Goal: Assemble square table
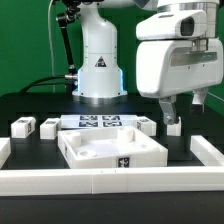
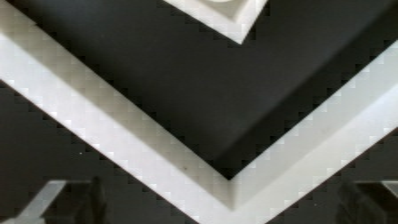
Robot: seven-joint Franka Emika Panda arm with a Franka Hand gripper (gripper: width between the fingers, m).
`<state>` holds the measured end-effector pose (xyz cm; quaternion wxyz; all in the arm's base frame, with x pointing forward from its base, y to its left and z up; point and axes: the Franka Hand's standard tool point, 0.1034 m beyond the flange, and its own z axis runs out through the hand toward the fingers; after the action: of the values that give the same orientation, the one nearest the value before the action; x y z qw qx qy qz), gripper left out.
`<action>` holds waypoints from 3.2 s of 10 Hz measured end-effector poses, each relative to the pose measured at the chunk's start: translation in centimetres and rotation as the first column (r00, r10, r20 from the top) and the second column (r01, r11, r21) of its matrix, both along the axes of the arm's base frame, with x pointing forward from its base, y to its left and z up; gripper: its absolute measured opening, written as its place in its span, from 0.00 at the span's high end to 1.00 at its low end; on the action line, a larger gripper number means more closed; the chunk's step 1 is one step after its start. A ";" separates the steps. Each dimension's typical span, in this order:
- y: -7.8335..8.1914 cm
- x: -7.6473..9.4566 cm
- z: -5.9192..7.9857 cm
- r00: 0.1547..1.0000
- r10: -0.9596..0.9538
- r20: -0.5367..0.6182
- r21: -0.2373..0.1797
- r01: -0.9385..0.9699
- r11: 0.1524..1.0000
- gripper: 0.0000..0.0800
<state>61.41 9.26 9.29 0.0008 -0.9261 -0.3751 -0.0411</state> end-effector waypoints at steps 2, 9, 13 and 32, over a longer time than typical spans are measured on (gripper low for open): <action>-1.0 -0.8 -0.4 0.966 0.260 -0.001 -0.022 -0.260 0.965 0.19; -1.6 -1.7 -0.8 0.729 0.683 -0.049 -0.061 -0.685 0.726 0.19; -2.0 -2.1 -0.9 0.507 0.858 -0.080 -0.067 -0.862 0.503 0.19; -9.5 -12.7 -5.1 0.431 0.892 -0.139 0.050 -0.896 0.441 0.19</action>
Offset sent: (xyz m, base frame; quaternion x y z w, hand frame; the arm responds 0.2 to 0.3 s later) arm -0.0153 -0.0086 -0.0056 0.0451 -0.0648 -0.1486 0.9858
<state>48.71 -0.20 4.19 0.0350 -0.5880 -0.8072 0.0386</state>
